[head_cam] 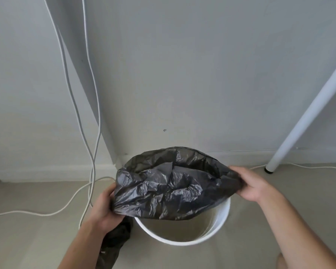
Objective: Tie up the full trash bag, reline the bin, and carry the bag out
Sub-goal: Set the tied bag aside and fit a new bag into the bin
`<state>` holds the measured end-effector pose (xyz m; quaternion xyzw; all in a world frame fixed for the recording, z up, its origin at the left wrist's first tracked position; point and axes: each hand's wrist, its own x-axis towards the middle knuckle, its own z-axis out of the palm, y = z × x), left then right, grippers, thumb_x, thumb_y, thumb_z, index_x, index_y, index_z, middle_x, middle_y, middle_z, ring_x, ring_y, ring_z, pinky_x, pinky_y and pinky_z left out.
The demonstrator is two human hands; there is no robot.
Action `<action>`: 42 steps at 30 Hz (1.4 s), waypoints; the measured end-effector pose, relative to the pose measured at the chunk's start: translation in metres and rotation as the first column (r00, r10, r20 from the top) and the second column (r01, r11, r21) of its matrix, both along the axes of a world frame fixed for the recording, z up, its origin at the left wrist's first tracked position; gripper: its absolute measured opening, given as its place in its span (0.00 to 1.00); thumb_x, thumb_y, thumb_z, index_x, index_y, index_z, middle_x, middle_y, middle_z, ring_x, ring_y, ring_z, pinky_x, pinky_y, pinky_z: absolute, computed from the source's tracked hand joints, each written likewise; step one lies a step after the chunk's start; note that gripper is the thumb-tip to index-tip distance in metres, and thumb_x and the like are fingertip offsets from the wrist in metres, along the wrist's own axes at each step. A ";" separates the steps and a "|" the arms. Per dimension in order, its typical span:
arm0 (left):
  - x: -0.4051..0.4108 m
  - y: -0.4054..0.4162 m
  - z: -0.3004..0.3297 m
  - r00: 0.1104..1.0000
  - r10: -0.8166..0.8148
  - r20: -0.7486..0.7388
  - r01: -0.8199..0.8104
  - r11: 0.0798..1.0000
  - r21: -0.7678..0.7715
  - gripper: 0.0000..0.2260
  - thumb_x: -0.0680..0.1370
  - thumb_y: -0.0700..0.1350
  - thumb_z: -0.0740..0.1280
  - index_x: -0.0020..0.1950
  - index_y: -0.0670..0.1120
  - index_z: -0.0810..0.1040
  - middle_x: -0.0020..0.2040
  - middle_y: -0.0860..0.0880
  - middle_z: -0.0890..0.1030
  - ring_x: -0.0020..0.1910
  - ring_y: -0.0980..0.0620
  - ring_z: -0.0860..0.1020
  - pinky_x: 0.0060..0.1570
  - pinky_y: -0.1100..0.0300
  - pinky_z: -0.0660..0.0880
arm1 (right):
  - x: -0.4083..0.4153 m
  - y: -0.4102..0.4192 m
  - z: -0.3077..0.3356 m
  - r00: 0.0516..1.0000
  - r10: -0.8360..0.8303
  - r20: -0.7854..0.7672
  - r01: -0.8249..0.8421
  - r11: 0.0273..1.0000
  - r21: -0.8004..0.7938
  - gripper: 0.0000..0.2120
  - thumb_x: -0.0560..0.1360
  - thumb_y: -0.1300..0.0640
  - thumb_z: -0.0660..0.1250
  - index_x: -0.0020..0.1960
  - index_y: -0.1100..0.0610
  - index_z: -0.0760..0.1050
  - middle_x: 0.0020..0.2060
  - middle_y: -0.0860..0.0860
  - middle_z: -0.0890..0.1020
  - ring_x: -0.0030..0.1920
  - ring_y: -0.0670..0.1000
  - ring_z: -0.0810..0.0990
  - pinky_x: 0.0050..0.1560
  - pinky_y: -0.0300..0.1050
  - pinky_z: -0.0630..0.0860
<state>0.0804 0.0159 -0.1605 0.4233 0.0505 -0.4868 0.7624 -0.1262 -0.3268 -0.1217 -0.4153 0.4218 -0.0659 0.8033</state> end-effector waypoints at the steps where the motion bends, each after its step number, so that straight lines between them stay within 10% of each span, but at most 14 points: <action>1: -0.005 0.002 -0.001 1.000 -0.015 -0.002 0.015 1.000 0.003 0.19 0.71 0.50 0.66 0.55 0.41 0.83 0.57 0.38 0.83 0.52 0.40 0.83 0.53 0.46 0.79 | -0.003 0.002 0.001 1.000 0.022 -0.011 -0.023 1.000 -0.014 0.08 0.81 0.60 0.61 0.52 0.61 0.79 0.40 0.57 0.84 0.33 0.52 0.84 0.37 0.46 0.83; 10: -0.034 0.005 -0.003 0.997 0.011 -0.078 -0.016 0.998 -0.063 0.27 0.75 0.52 0.64 0.71 0.41 0.71 0.71 0.39 0.73 0.71 0.39 0.68 0.74 0.43 0.59 | -0.040 0.025 0.008 0.992 0.119 0.041 -0.124 0.979 0.160 0.23 0.55 0.56 0.83 0.47 0.58 0.82 0.39 0.57 0.84 0.35 0.54 0.83 0.33 0.43 0.81; 17: -0.037 -0.003 -0.003 0.992 0.111 -0.063 -0.118 0.986 -0.122 0.25 0.76 0.54 0.65 0.67 0.40 0.75 0.68 0.38 0.75 0.68 0.36 0.72 0.72 0.39 0.60 | -0.025 0.047 -0.007 0.987 -0.068 0.149 0.034 0.974 0.223 0.25 0.72 0.60 0.69 0.68 0.65 0.75 0.63 0.63 0.80 0.59 0.59 0.80 0.71 0.57 0.69; 23: -0.049 0.009 -0.021 0.983 0.157 -0.099 -0.176 0.956 -0.234 0.21 0.76 0.52 0.66 0.65 0.42 0.78 0.69 0.41 0.76 0.66 0.41 0.75 0.68 0.44 0.67 | -0.034 0.046 -0.017 0.991 0.027 0.132 -0.048 0.987 0.156 0.21 0.64 0.54 0.77 0.56 0.58 0.84 0.52 0.56 0.87 0.46 0.55 0.85 0.44 0.46 0.79; 28: -0.063 0.019 -0.027 0.987 0.074 -0.144 -0.101 0.976 -0.192 0.28 0.77 0.59 0.62 0.73 0.46 0.69 0.72 0.42 0.71 0.71 0.40 0.69 0.74 0.43 0.54 | -0.046 0.047 -0.029 0.983 0.020 0.184 -0.054 0.982 0.183 0.21 0.65 0.55 0.76 0.57 0.59 0.84 0.54 0.59 0.86 0.47 0.56 0.85 0.47 0.49 0.79; 42: -0.074 0.011 -0.025 0.993 -0.030 -0.117 0.015 0.992 -0.125 0.33 0.69 0.68 0.68 0.64 0.46 0.79 0.66 0.39 0.77 0.66 0.33 0.73 0.62 0.39 0.71 | -0.043 0.070 -0.033 0.980 0.064 0.190 -0.115 0.954 0.277 0.27 0.75 0.40 0.66 0.65 0.58 0.80 0.65 0.59 0.81 0.63 0.60 0.81 0.63 0.55 0.76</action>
